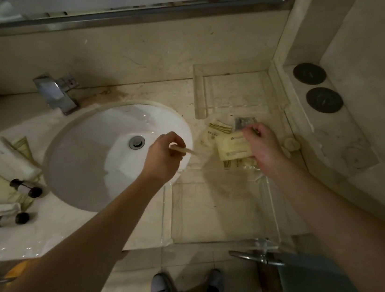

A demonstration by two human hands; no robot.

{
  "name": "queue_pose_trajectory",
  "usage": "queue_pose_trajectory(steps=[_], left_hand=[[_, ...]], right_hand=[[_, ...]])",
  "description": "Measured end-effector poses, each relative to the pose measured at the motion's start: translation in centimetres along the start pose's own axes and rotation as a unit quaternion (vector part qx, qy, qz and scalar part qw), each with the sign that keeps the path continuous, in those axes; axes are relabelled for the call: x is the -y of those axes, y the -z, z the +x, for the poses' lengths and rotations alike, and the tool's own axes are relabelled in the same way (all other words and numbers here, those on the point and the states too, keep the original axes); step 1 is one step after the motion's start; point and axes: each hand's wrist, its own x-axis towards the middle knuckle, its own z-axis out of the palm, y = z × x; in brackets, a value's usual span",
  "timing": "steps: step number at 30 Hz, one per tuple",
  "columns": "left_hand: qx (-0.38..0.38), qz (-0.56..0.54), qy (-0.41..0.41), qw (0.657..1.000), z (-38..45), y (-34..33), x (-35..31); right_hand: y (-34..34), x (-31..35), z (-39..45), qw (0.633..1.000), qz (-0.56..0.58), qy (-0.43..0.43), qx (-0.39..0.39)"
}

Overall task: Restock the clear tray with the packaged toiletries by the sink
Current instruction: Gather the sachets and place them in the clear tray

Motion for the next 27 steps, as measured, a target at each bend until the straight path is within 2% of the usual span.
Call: queue_pose_trajectory(steps=[2, 4, 7, 9, 13, 15, 19, 24, 27], left_hand=[[0.004, 0.004, -0.01, 1.0, -0.8, 0.8, 0.8], [0.017, -0.053, 0.002, 0.998, -1.5, 1.7, 1.1], [0.033, -0.12, 0.042, 0.991, -2.8, 2.6, 0.8], [0.041, -0.177, 0.057, 0.982, -3.8, 2.9, 0.5], [0.033, -0.354, 0.107, 0.929, -5.3, 3.1, 0.1], [0.026, -0.406, 0.137, 0.903, -5.7, 3.0, 0.0], [0.02, -0.377, 0.086, 0.922, -6.3, 2.7, 0.6], [0.058, -0.437, 0.08, 0.894, -6.8, 2.6, 0.3], [0.064, -0.431, 0.088, 0.896, -6.9, 2.8, 0.0]], right_hand=[[0.2, 0.2, -0.9, 1.0, 0.02, -0.002, 0.002], [0.4, 0.3, -1.8, 0.997, 0.07, -0.007, 0.015], [0.5, 0.1, -3.2, 0.987, 0.137, -0.046, 0.071], [0.4, 0.0, -4.3, 0.982, 0.14, -0.066, 0.104], [-0.4, 0.1, -6.7, 0.975, 0.178, -0.081, 0.102], [-0.8, 0.1, -7.7, 0.971, 0.206, -0.079, 0.091], [-1.4, -0.3, -9.4, 0.963, 0.233, -0.052, 0.128], [-1.7, -0.2, -10.7, 0.967, 0.215, -0.037, 0.131], [-1.4, -0.3, -11.1, 0.963, 0.207, -0.058, 0.165]])
